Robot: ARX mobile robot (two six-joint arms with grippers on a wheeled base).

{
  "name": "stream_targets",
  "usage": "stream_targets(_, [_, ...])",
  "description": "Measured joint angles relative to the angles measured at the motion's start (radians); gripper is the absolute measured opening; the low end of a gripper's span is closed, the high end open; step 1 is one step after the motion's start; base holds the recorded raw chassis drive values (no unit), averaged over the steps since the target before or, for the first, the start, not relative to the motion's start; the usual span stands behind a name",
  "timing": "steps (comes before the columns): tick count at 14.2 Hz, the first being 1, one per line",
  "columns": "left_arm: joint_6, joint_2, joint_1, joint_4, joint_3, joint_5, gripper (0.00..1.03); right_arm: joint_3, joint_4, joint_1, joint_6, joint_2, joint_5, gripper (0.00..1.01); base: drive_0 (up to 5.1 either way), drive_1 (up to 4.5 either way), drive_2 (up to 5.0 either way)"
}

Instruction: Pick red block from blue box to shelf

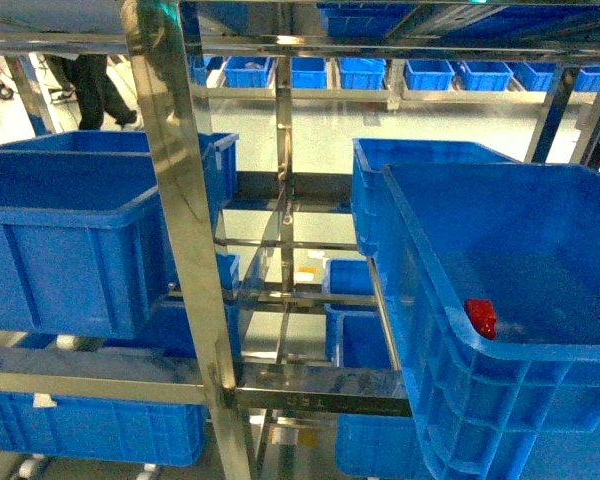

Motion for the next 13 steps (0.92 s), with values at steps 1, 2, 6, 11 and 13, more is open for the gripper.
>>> stream_targets(1, [0.0, 0.0, 0.0, 0.0, 0.0, 0.0, 0.98, 0.0, -0.018, 0.0, 0.0, -0.014, 0.0, 0.02, 0.0, 0.0, 0.0])
stream_targets(2, [0.0, 0.0, 0.0, 0.0, 0.0, 0.0, 0.98, 0.0, -0.118, 0.0, 0.0, -0.082, 0.0, 0.02, 0.0, 0.0, 0.0])
stream_targets(6, [0.0, 0.0, 0.0, 0.0, 0.0, -0.001, 0.98, 0.0, -0.188, 0.0, 0.0, -0.181, -0.003, 0.02, 0.0, 0.0, 0.0])
stream_targets(11, [0.0, 0.0, 0.0, 0.0, 0.0, 0.0, 0.98, 0.0, -0.194, 0.0, 0.0, -0.181, -0.003, 0.12, 0.0, 0.0, 0.0])
stream_targets(13, [0.0, 0.0, 0.0, 0.0, 0.0, 0.0, 0.98, 0.0, -0.194, 0.0, 0.0, -0.181, -0.003, 0.18, 0.0, 0.0, 0.0])
